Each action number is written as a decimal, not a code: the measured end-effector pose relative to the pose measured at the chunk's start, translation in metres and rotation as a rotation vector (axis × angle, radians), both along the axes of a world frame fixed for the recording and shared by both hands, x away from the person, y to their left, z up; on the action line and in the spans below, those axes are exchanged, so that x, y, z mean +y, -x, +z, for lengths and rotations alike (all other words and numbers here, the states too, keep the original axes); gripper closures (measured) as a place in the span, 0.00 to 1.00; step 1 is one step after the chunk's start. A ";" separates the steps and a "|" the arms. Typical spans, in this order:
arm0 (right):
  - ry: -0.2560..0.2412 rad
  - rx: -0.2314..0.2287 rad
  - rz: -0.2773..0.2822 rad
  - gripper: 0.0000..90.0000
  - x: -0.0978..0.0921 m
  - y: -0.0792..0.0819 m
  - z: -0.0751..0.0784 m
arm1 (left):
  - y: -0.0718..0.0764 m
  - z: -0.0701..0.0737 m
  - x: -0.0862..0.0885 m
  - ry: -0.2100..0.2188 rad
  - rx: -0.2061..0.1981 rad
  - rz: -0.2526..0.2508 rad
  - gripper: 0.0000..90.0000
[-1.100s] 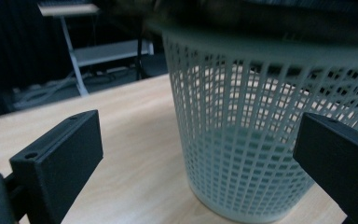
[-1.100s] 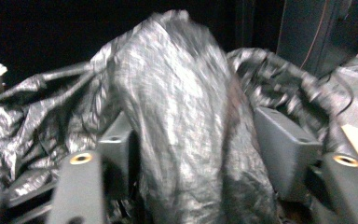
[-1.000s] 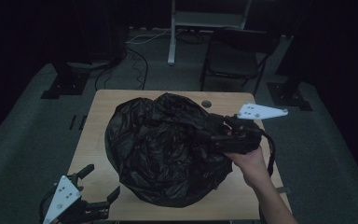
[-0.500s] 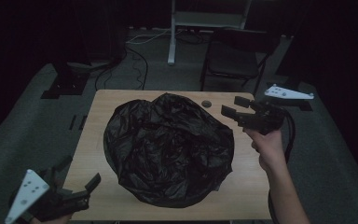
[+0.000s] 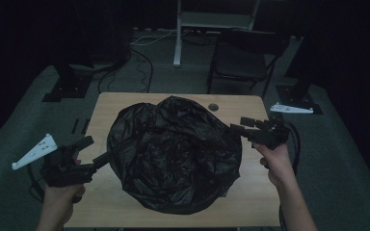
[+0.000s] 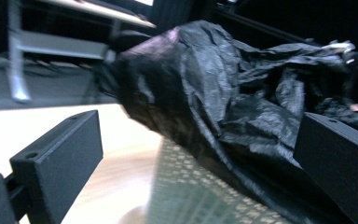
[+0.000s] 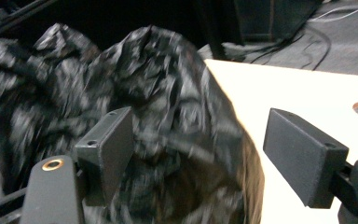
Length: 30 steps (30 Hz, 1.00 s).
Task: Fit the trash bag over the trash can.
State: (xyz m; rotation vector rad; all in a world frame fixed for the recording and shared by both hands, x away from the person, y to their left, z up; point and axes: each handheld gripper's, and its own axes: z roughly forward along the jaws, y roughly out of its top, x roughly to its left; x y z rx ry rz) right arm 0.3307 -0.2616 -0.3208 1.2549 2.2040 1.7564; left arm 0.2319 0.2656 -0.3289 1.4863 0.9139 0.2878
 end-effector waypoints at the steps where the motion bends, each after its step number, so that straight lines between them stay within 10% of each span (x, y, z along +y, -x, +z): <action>1: -0.008 0.011 0.006 0.26 -0.002 0.001 -0.003 | -0.002 -0.001 -0.001 0.000 0.011 -0.013 0.02; 5: -0.033 0.067 0.047 0.30 -0.003 -0.003 -0.017 | -0.010 -0.006 -0.003 0.013 0.038 -0.072 0.07; 8: -0.083 0.101 0.113 0.43 -0.002 -0.008 -0.025 | -0.012 -0.013 0.002 0.030 0.004 -0.120 0.48; 16: -0.100 0.076 0.145 0.86 0.002 -0.006 -0.023 | -0.010 -0.024 0.000 -0.072 0.001 -0.141 1.00; 21: -0.034 0.044 0.089 0.96 -0.001 -0.002 -0.021 | -0.006 -0.034 -0.004 -0.143 0.027 -0.154 1.00; 30: -0.006 0.066 0.054 0.96 -0.002 -0.001 -0.040 | -0.003 -0.073 0.000 -0.126 0.140 -0.217 1.00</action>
